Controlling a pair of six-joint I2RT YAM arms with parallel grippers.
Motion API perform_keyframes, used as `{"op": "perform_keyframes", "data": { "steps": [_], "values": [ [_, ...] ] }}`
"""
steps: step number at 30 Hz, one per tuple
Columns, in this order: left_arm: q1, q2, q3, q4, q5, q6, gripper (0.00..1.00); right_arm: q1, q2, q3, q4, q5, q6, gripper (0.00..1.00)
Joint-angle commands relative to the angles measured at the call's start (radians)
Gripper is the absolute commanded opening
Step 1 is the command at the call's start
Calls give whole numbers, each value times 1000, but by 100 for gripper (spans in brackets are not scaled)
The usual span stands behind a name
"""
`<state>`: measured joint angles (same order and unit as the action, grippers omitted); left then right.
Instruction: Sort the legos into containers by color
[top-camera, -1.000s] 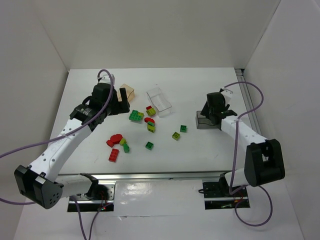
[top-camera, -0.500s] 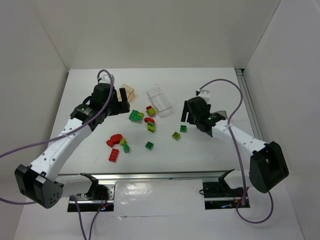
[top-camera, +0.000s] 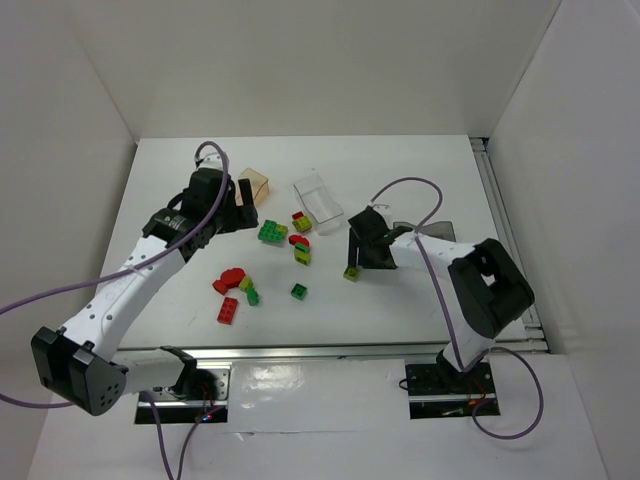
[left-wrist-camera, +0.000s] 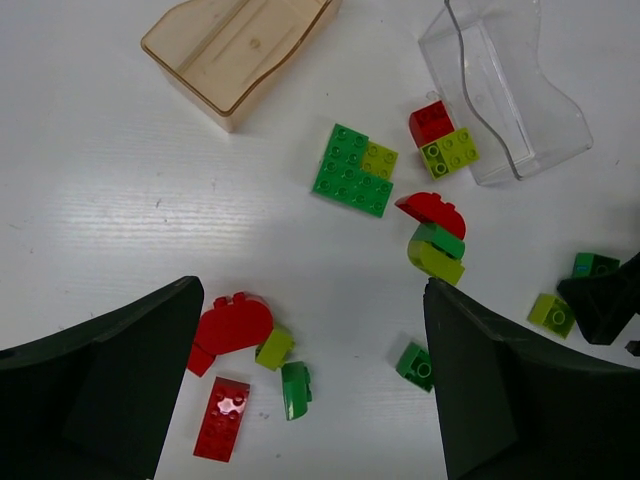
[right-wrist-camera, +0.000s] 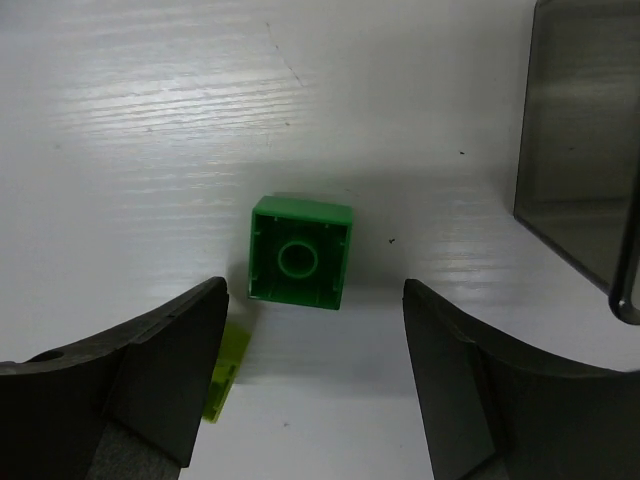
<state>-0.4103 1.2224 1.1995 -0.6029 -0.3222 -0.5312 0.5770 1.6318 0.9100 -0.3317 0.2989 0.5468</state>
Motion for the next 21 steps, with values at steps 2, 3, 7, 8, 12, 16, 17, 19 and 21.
{"op": "perform_keyframes", "data": {
  "steps": [2, 3, 7, 8, 12, 16, 17, 19, 21],
  "values": [
    [-4, -41, -47, 0, 41, -38, 98, -11, 39, 47, 45, -7, 16, 75],
    [-4, -41, -58, 0, 41, -38, 98, -11, 48, 47, 45, -7, 27, 73],
    [-4, -21, -60, 0, 41, -29, 98, -11, 69, 56, 63, 16, 27, 59],
    [-4, -21, -49, 0, 41, -29, 98, -11, 69, 56, 63, 16, 27, 56],
    [-4, -3, -40, 0, 74, -29, 98, -11, 102, 93, 54, 55, 27, 41],
    [-4, 6, -40, 0, 83, -20, 100, 9, 3, 138, -16, 153, 42, 36],
    [-16, 6, -40, 0, 83, -19, 100, 18, -31, 138, -17, 178, 51, 36],
    [-47, 6, -49, 0, 71, -19, 100, 9, -99, 129, -30, 235, 51, 36],
    [-77, 23, -49, 0, 46, -19, 100, -35, -177, 116, -52, 247, 51, 36]
  ]
}}
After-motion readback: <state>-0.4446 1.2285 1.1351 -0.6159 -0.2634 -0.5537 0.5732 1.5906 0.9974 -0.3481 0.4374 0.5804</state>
